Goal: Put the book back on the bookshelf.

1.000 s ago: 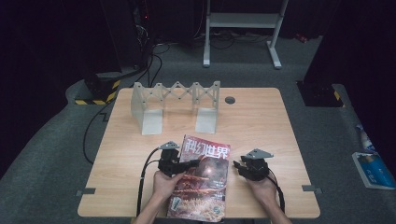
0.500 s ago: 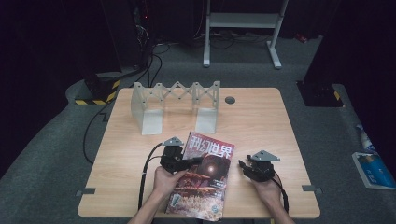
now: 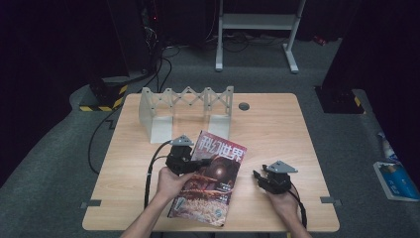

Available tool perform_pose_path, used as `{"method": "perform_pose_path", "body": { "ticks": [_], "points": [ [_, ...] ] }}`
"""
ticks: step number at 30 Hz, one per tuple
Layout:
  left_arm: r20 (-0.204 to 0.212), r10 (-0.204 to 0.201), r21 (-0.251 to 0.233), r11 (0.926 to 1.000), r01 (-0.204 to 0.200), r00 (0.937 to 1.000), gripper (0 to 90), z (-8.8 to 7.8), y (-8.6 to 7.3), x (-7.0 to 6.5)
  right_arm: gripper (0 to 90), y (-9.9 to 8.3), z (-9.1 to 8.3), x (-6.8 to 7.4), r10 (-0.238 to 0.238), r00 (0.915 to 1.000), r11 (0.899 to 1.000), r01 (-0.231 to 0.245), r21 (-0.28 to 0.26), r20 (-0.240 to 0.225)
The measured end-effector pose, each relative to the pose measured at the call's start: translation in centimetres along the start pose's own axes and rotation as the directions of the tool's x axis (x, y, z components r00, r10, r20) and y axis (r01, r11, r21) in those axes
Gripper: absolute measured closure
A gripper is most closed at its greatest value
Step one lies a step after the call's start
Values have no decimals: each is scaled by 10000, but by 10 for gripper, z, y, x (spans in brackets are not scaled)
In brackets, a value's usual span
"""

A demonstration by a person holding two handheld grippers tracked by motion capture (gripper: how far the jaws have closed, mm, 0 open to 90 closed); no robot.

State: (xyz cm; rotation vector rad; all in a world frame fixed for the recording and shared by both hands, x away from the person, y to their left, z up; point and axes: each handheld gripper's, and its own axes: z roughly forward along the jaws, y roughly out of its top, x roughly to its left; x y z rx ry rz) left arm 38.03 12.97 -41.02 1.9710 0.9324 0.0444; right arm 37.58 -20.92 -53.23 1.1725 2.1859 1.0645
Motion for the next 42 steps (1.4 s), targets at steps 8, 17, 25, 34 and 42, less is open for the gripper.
{"method": "perform_pose_path", "body": {
  "ticks": [8, 17, 25, 34, 42],
  "points": [
    [-445, 425, 177, 9990, -417, 9981, 828, -15, 23, 2, 522, 0, 0, 0, -16, 10000, 10000, 16, -4, -41],
    [-956, 1020, 640, 9933, -962, 9902, 831, -31, 47, 2, 522, -1, 0, 0, -46, 10000, 10000, 46, -20, -73],
    [-1356, 1066, 988, 9907, -937, 9850, 831, -44, 59, 10, 522, -1, -1, 0, -69, 9999, 10000, 69, -27, -86],
    [-1989, 1104, 1465, 9858, -818, 9738, 834, -59, 70, 25, 523, -1, -1, 0, -60, 9999, 10000, 60, -26, -81],
    [-2263, 849, 1509, 9872, -512, 9704, 833, -72, 75, 38, 522, -1, -1, 0, -62, 9999, 10000, 62, -32, -86]
  ]
}}
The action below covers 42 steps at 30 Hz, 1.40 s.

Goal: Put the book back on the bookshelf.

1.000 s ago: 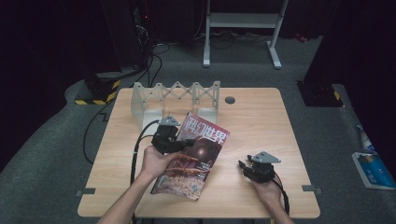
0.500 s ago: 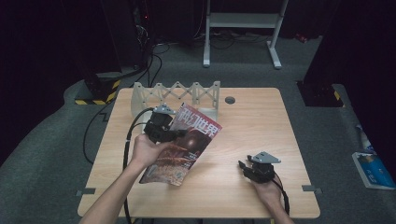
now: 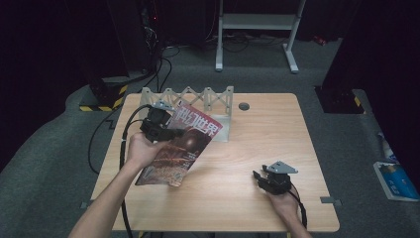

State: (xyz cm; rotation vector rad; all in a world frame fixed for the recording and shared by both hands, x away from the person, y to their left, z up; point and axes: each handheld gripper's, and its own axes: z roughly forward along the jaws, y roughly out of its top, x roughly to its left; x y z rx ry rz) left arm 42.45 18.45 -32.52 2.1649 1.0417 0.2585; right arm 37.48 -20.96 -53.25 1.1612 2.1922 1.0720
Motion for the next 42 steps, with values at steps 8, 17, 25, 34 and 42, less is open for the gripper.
{"method": "perform_pose_path", "body": {
  "ticks": [8, 17, 25, 34, 42],
  "points": [
    [-319, -272, 149, 9995, 277, 9991, 833, -9, 3, 15, 521, 0, 0, 0, -16, 10000, 10000, 15, 2, 7],
    [-644, -590, 210, 9979, 604, 9962, 830, -19, 4, 29, 517, 0, 0, 0, -4, 10000, 10000, 4, -1, 24],
    [-819, -704, 242, 9971, 726, 9942, 826, -24, 7, 37, 517, 0, 0, 0, -5, 10000, 10000, 5, -7, 21],
    [-974, -1002, 302, 9942, 1035, 9902, 826, -27, 9, 48, 517, 0, 0, 0, -17, 10000, 10000, 17, -11, 20],
    [-1200, -1231, 296, 9914, 1275, 9851, 825, -36, 11, 59, 516, 0, 0, 0, -15, 10000, 10000, 15, -14, 18]
  ]
}}
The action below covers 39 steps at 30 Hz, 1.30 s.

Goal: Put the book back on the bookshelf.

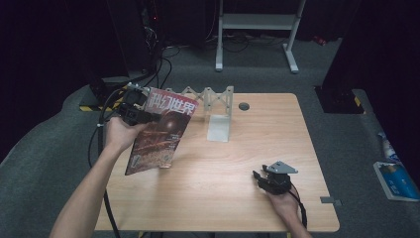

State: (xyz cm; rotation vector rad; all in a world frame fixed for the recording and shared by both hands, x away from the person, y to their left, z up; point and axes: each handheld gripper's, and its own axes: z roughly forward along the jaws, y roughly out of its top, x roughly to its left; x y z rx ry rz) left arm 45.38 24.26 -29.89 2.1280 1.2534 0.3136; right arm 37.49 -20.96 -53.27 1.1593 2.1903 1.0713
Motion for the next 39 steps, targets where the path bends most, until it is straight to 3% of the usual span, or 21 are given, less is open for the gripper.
{"method": "perform_pose_path", "body": {
  "ticks": [15, 39],
  "points": [
    [-442, -454, 248, 9986, 465, 9980, 822, -8, 6, 22, 516, 0, 0, 0, -19, 10000, 10000, 19, 3, -8],
    [-863, -1037, 948, 9892, 1118, 9909, 819, -9, 17, 42, 517, 0, 0, 0, -21, 10000, 10000, 22, 18, -33]
  ]
}}
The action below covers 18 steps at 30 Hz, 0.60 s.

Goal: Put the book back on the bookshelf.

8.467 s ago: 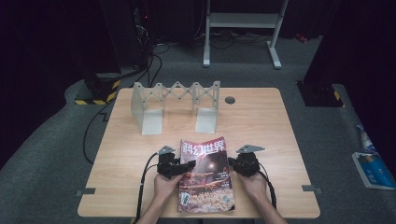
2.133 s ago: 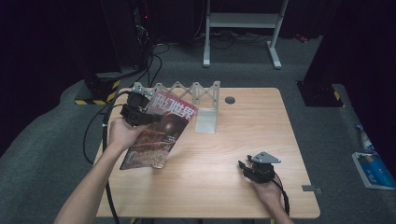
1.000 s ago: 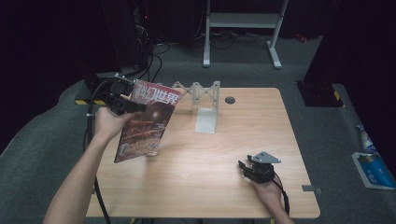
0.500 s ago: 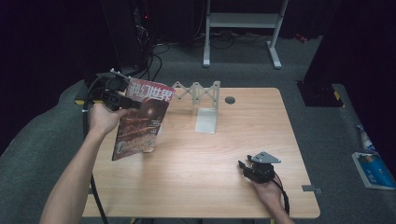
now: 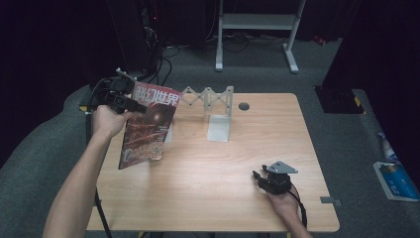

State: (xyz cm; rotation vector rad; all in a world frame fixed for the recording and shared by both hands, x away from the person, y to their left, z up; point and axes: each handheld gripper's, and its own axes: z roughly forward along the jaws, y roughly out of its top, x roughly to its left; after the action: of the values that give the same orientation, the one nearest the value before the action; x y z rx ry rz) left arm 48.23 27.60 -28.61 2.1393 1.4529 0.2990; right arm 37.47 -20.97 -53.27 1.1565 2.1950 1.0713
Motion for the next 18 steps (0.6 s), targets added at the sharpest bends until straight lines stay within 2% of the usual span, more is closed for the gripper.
{"method": "perform_pose_path", "body": {
  "ticks": [11, 18],
  "points": [
    [-67, -286, 92, 9995, 287, 9996, 817, 3, 4, 8, 517, 0, 0, 0, 2, 10000, 10000, -2, -12, 5],
    [-274, -571, -234, 9981, 564, 9980, 823, 0, 7, 14, 517, 0, 0, 0, 2, 10000, 10000, -2, -16, 8]
  ]
}}
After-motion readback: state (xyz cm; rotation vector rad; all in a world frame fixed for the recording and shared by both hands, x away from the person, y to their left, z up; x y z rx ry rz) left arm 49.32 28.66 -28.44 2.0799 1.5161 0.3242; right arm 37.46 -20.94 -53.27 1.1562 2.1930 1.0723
